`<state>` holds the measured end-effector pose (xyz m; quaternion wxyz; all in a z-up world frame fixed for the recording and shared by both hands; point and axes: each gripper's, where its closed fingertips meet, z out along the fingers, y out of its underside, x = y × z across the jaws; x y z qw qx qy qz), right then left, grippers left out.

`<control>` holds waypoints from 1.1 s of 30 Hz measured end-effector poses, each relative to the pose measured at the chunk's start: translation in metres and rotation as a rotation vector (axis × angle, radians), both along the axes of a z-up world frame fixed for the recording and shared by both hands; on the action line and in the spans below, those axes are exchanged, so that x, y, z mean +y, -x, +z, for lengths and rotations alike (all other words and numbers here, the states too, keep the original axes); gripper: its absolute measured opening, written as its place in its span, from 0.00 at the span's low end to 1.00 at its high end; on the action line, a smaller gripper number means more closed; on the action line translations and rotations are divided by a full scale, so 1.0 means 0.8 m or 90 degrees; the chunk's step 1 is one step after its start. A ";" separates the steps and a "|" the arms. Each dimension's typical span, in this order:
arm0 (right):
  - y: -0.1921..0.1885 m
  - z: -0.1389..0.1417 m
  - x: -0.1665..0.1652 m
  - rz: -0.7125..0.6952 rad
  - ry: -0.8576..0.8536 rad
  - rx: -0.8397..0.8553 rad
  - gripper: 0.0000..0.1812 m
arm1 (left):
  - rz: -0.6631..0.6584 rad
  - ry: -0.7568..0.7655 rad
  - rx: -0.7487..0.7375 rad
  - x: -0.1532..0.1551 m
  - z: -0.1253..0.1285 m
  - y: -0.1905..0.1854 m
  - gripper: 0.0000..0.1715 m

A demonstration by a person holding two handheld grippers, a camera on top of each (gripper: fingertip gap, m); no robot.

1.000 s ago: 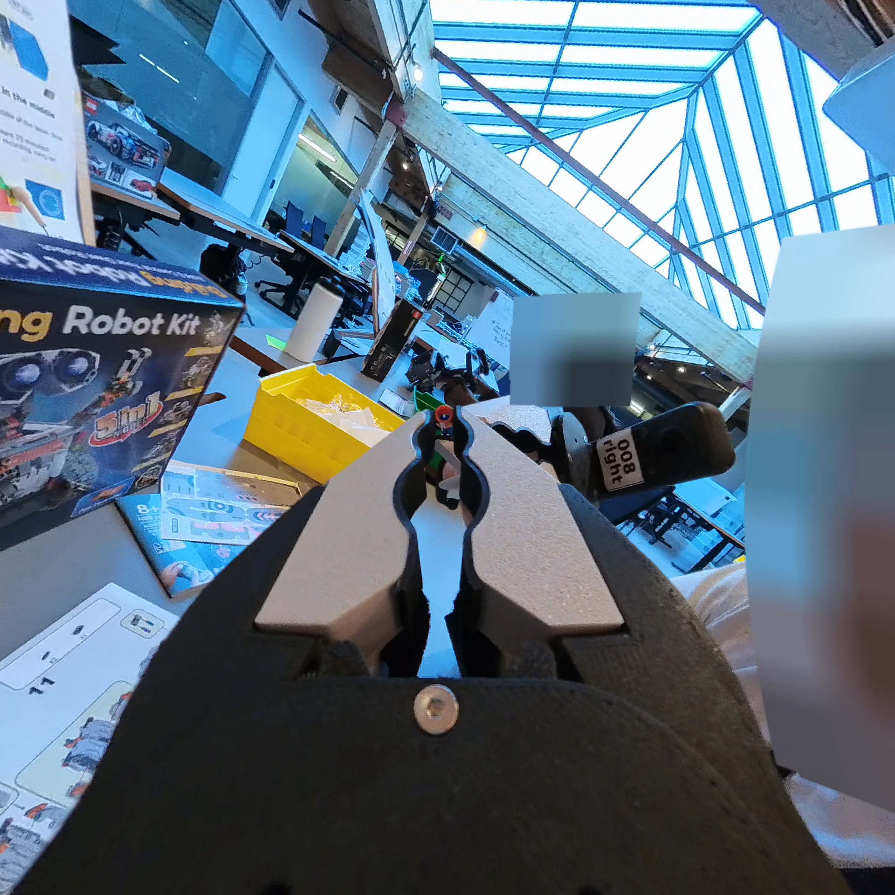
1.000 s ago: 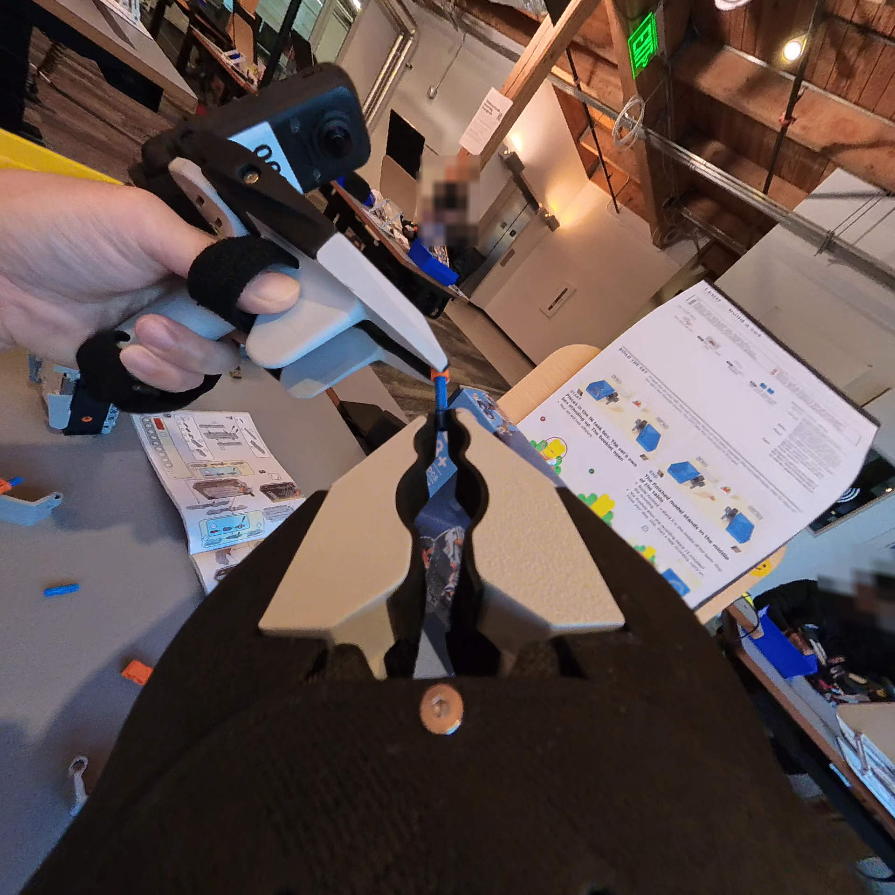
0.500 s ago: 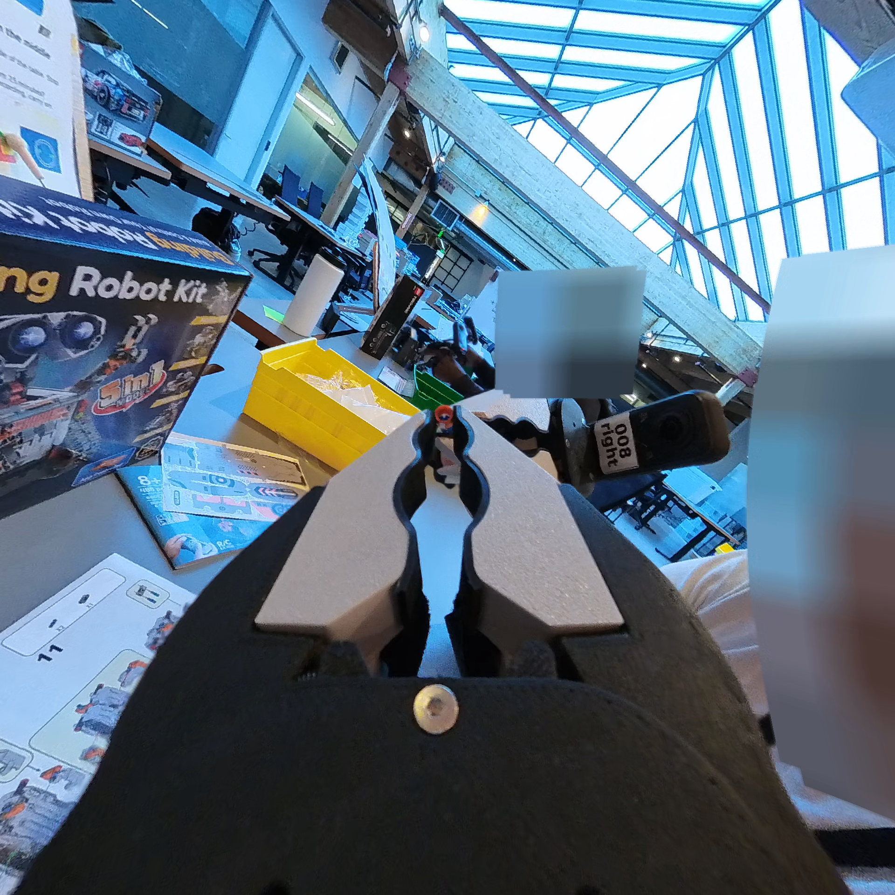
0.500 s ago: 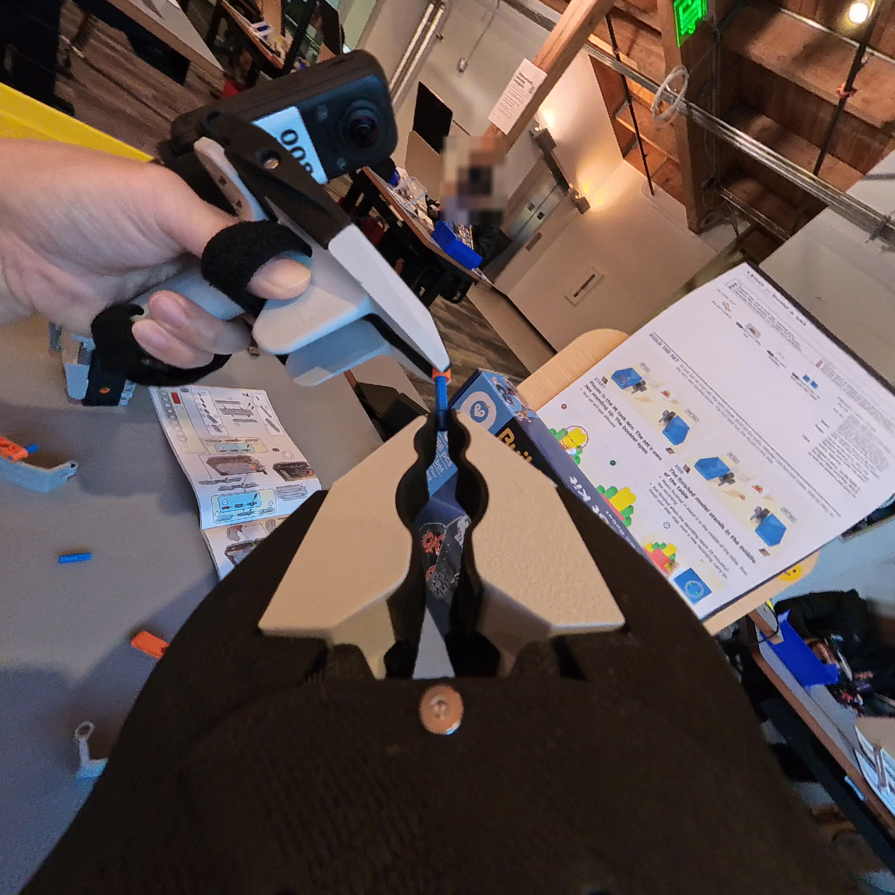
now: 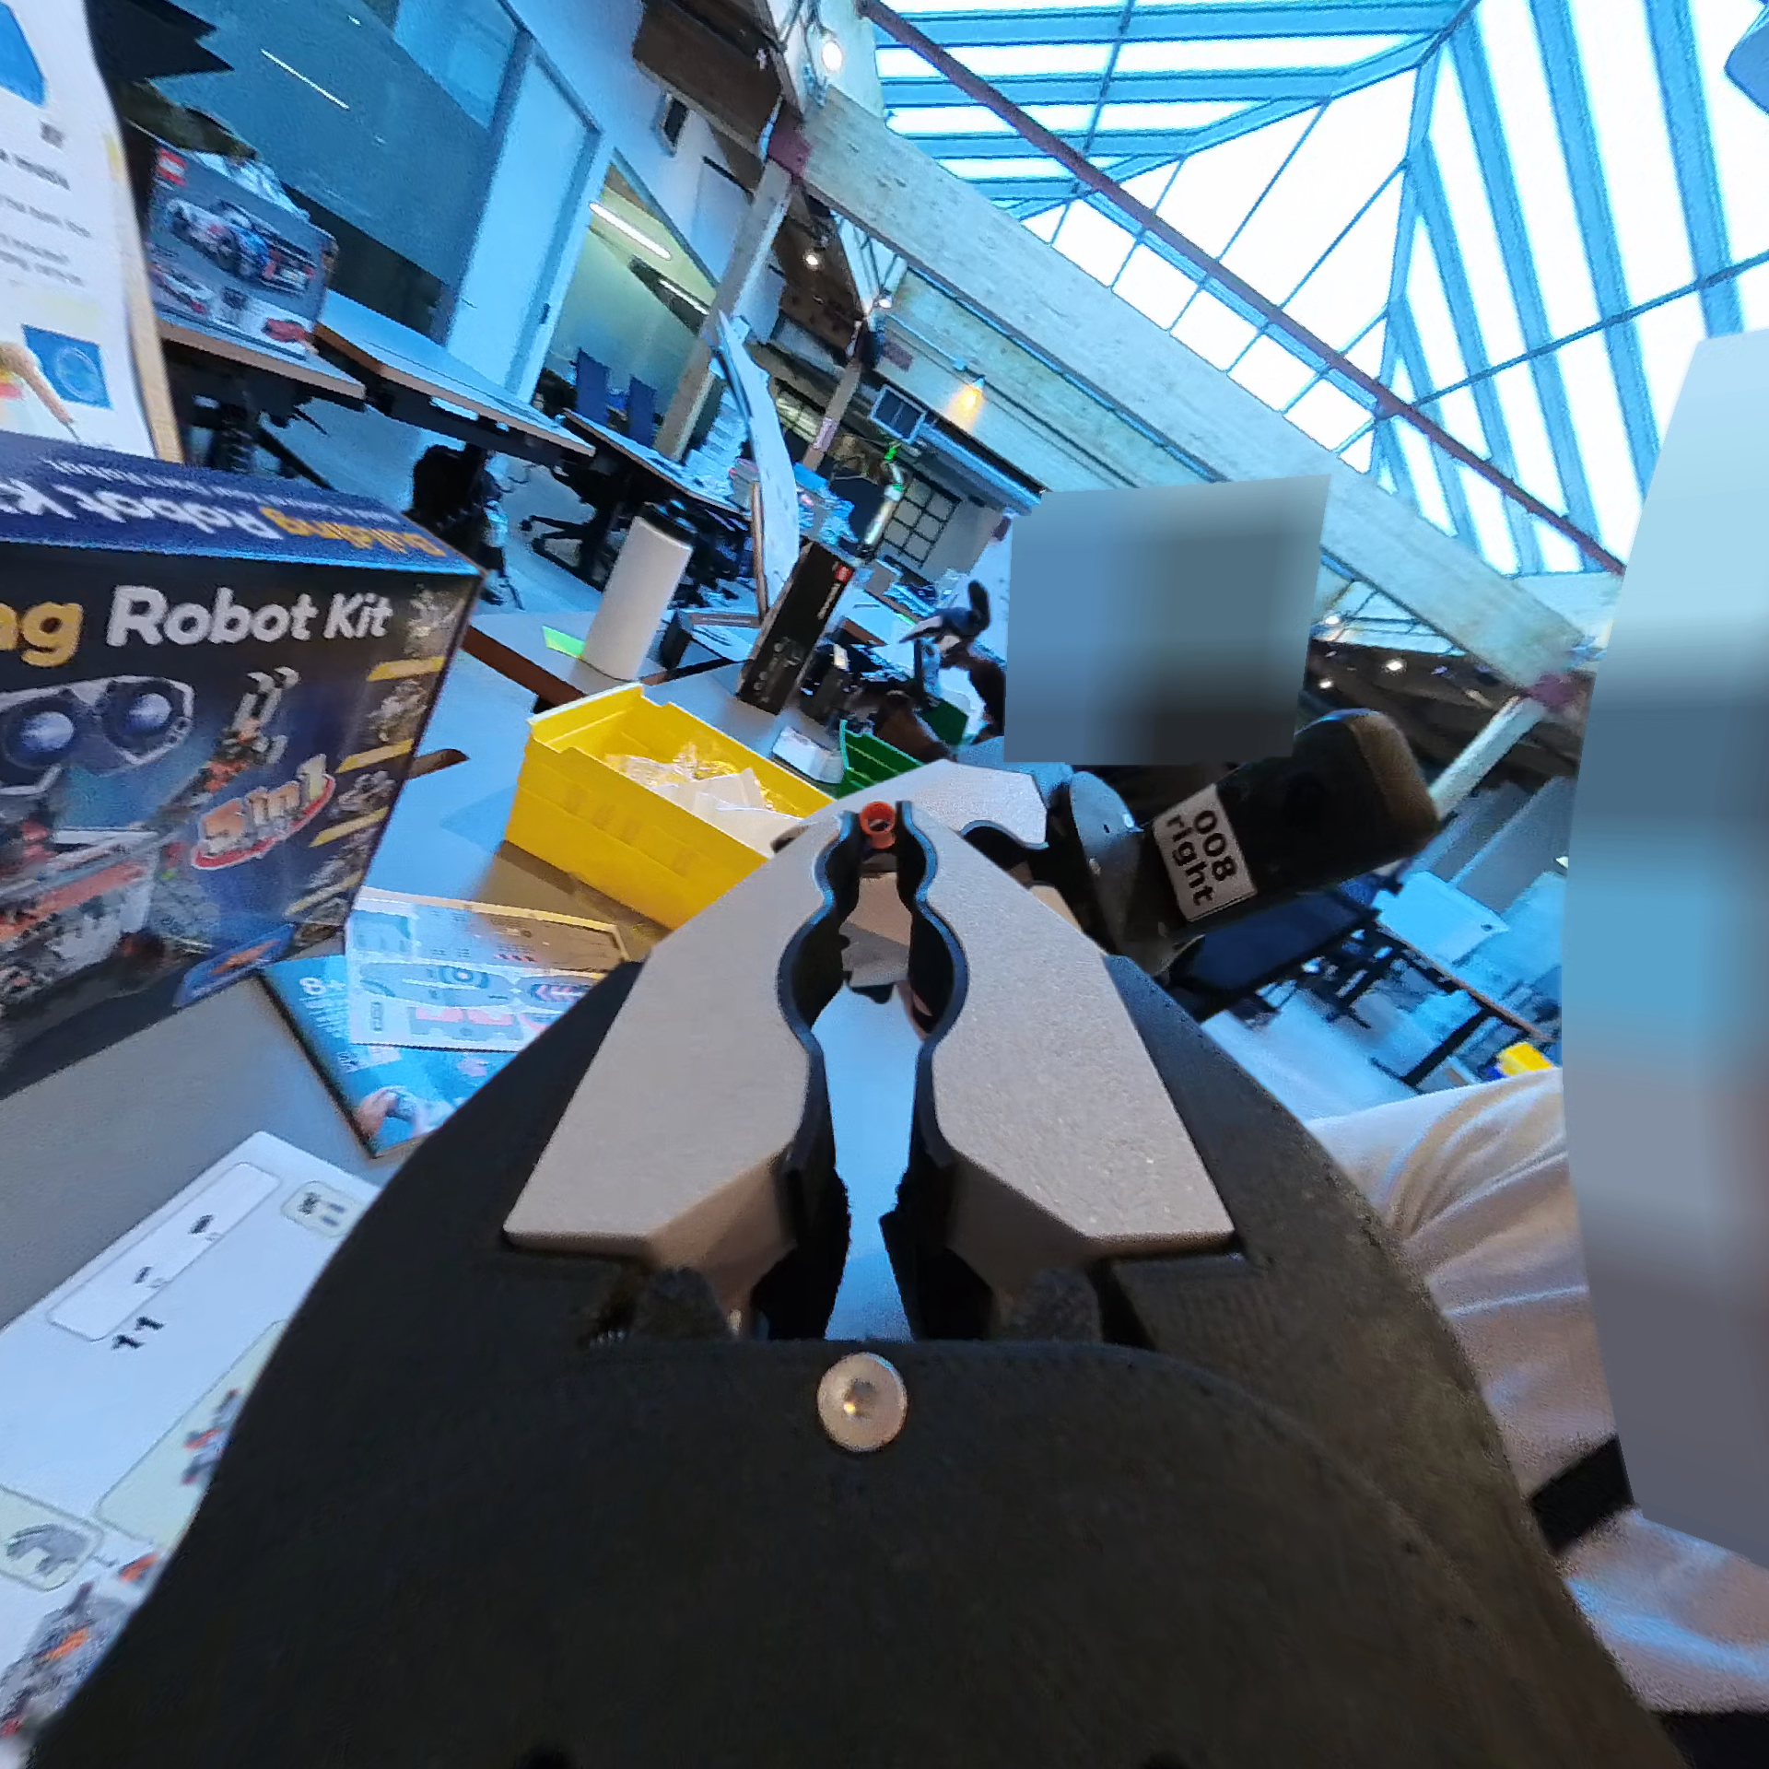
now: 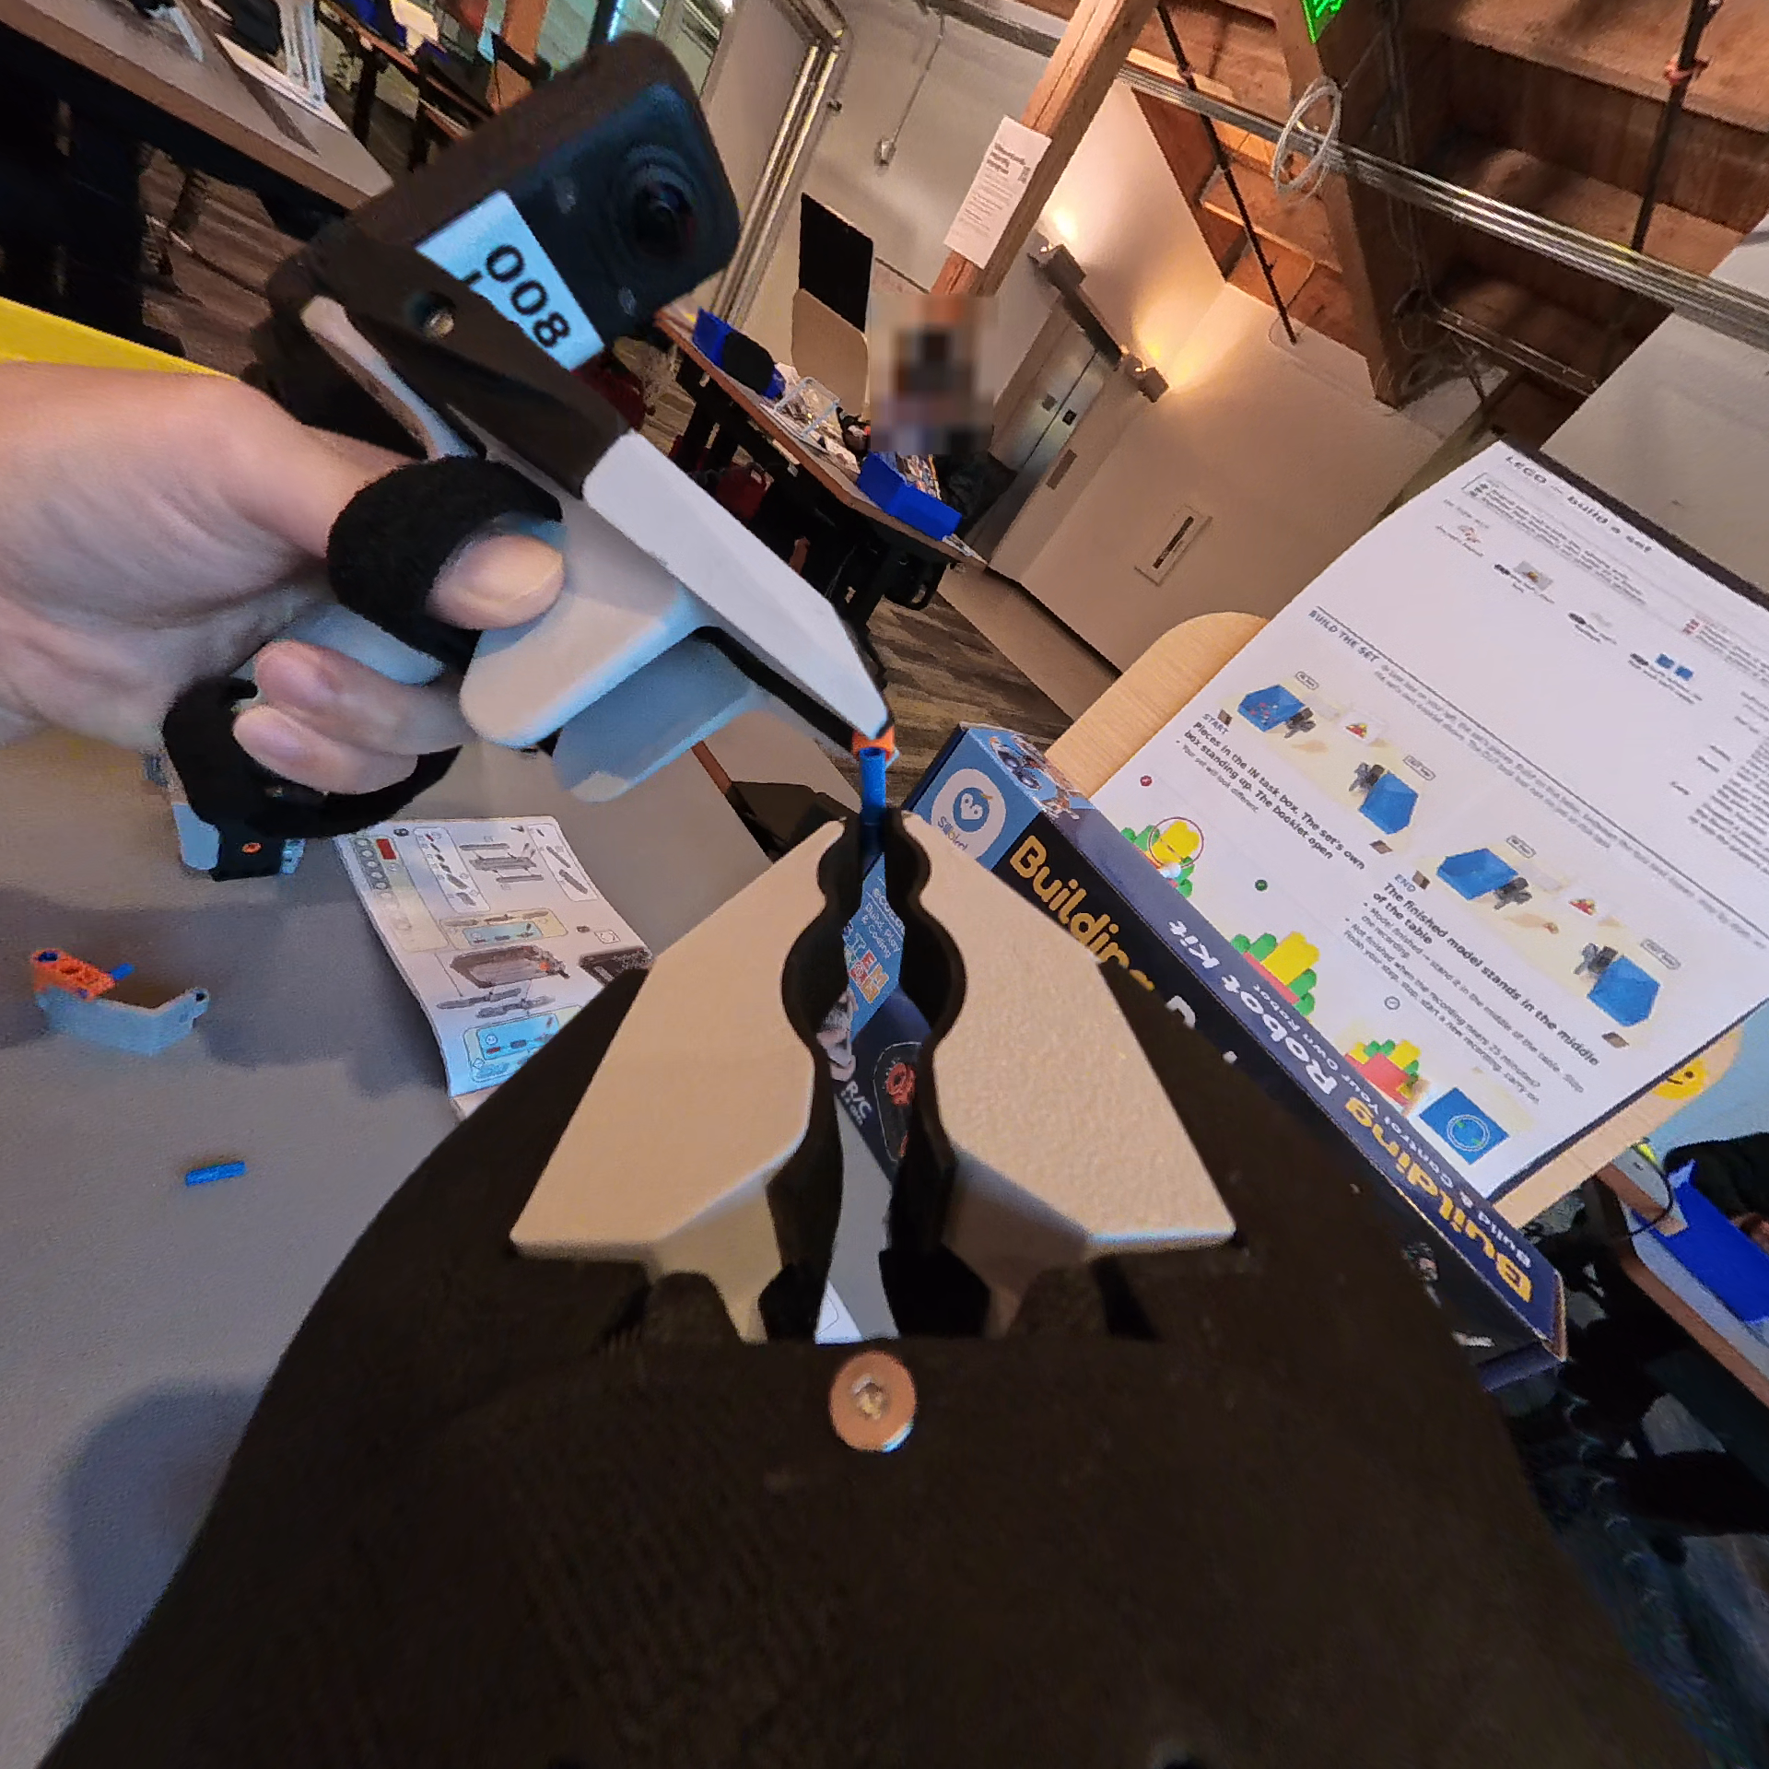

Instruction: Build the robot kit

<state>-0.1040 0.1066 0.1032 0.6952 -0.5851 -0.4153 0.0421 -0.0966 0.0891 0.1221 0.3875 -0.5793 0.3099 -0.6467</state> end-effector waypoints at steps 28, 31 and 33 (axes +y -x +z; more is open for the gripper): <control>-0.002 0.007 -0.007 -0.015 0.020 -0.005 0.01 | 0.118 -0.109 0.086 0.004 0.006 0.007 0.03; -0.002 0.008 -0.008 -0.011 0.021 0.001 0.01 | 0.122 -0.106 0.082 0.006 0.006 0.008 0.03; -0.003 0.010 -0.009 -0.012 0.016 0.002 0.01 | 0.126 -0.105 0.082 0.007 0.006 0.010 0.03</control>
